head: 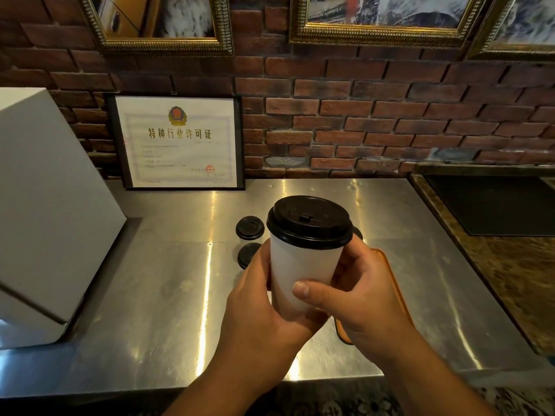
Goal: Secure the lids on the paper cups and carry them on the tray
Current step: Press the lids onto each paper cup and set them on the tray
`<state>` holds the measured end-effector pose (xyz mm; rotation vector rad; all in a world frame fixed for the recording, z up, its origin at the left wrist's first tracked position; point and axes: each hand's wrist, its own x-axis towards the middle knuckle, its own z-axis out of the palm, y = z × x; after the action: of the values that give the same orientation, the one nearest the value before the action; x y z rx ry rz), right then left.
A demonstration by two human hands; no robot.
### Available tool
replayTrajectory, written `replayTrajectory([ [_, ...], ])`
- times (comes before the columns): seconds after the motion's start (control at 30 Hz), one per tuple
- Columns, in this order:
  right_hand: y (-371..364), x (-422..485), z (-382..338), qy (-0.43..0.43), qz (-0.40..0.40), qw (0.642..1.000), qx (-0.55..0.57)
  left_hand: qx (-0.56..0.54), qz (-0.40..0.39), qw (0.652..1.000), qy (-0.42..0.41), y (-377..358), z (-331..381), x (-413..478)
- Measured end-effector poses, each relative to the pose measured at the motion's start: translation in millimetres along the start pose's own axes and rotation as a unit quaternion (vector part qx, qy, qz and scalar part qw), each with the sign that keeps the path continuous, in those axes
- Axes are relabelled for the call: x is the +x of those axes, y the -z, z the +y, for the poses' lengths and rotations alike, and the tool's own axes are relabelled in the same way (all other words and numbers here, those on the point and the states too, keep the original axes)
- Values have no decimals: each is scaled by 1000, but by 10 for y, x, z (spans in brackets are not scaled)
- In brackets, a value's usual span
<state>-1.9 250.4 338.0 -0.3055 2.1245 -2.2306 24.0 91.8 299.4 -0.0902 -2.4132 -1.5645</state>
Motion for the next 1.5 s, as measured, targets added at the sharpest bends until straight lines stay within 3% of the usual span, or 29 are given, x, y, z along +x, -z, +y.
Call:
replayTrajectory([
  [1.0, -25, -1, 81, 17, -2, 999, -30, 3, 18, 1000, -8, 31, 58, 47],
  [1.5, -82, -15, 98, 62, 36, 997, -2, 1, 7, 1000, -24, 74, 92, 49],
])
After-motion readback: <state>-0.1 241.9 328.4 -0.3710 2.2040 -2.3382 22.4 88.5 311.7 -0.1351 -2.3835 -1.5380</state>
